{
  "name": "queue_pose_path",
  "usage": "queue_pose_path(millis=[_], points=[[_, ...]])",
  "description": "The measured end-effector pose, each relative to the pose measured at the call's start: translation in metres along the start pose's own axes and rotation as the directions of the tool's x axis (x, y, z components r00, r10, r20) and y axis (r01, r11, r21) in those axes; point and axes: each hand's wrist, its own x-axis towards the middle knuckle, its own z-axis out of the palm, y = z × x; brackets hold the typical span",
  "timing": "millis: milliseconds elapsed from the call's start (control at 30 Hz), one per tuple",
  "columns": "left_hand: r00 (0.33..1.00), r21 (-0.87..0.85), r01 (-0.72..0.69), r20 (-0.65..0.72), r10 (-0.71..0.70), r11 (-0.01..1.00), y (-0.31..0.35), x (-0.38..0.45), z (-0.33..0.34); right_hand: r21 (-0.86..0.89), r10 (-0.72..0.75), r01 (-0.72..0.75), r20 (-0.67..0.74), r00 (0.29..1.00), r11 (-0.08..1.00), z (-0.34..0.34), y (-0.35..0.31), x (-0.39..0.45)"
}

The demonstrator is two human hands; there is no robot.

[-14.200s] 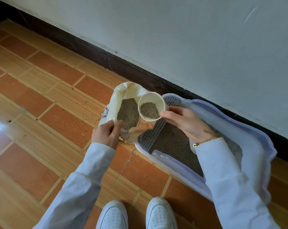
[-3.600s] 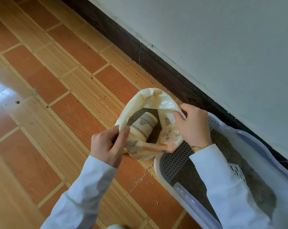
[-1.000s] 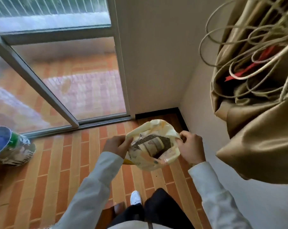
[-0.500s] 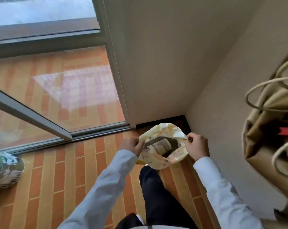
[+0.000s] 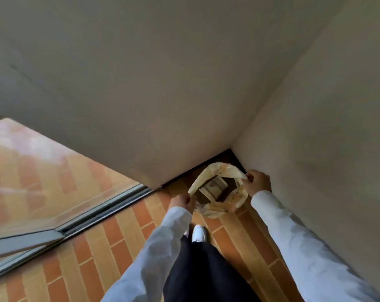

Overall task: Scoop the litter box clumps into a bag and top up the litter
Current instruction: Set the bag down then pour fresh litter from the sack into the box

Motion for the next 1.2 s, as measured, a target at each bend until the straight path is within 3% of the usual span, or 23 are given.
queue_pose_path(millis=[200,400,633,900,1067,1200], points=[[0.996,0.107,-0.071,0.059,0.065,0.992,-0.006,0.133,0.042,0.013,0.083,-0.083,-0.066,0.994,0.997,0.066,0.039,0.114],[0.985,0.159,-0.133,0.131,0.113,0.978,-0.016,0.258,0.110,-0.026,0.058,-0.060,-0.092,0.994,0.998,0.140,0.098,0.214],[0.980,0.093,-0.162,0.128,0.150,0.982,-0.024,0.368,0.187,-0.089,0.052,-0.064,-0.127,0.990,0.994,0.210,0.168,0.311],[0.980,0.073,-0.197,0.002,0.197,0.978,-0.031,0.443,0.235,0.011,0.060,-0.059,-0.206,0.977,0.998,0.266,0.215,0.369],[0.975,0.097,-0.219,0.059,0.214,0.971,-0.032,0.443,0.244,0.130,0.113,-0.092,-0.161,0.980,0.987,0.286,0.229,0.371],[0.969,0.112,-0.248,0.037,0.245,0.962,-0.025,0.427,0.241,0.167,0.073,-0.044,-0.173,0.982,0.985,0.275,0.223,0.358]])
